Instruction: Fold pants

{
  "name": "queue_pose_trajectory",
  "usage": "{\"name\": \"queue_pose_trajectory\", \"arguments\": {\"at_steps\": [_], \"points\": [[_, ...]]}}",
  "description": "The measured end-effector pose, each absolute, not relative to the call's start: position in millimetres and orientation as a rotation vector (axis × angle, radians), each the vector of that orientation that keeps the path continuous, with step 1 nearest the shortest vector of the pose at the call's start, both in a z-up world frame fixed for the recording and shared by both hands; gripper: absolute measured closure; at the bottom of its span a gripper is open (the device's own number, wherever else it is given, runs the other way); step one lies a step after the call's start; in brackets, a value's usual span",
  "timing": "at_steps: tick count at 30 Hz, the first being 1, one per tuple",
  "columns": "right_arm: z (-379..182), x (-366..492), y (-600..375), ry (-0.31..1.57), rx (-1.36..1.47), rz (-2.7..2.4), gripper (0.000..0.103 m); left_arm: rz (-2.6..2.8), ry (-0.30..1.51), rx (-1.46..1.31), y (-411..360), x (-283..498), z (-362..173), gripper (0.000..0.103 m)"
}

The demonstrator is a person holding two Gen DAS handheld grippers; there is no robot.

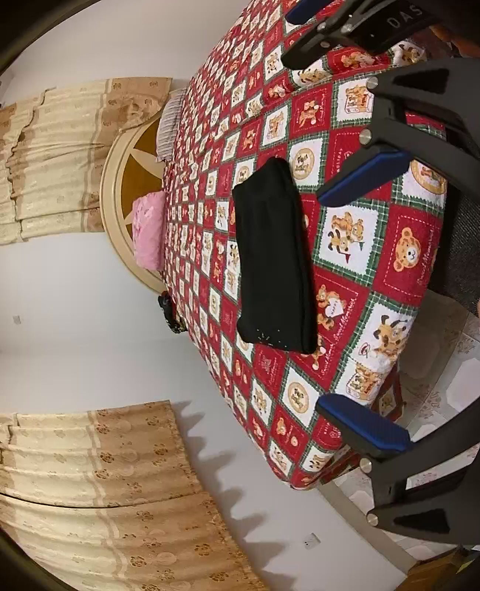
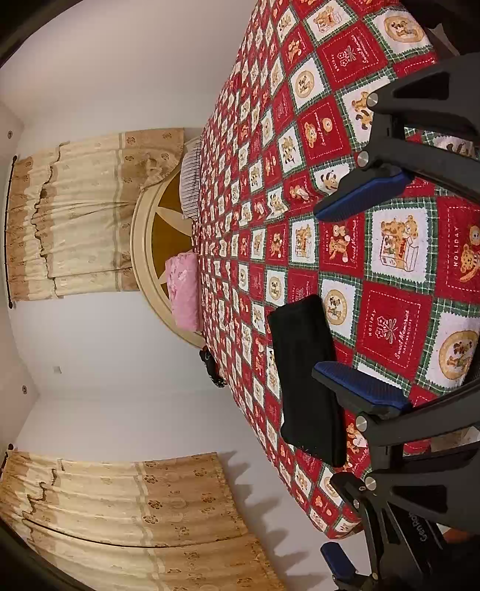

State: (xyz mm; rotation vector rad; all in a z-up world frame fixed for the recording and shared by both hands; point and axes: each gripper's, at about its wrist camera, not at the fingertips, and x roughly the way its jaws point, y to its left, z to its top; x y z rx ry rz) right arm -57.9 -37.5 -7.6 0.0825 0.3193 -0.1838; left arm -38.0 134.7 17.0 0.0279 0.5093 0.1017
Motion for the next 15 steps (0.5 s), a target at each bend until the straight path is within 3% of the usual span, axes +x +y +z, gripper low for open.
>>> {"name": "queue_pose_trajectory", "arguments": {"at_steps": [15], "points": [[-6.7,-59.2,-38.6,0.321,0.085,-0.185,0.024,0.109,0.494,0.017,138.0,-39.0,18.6,0.0]]}}
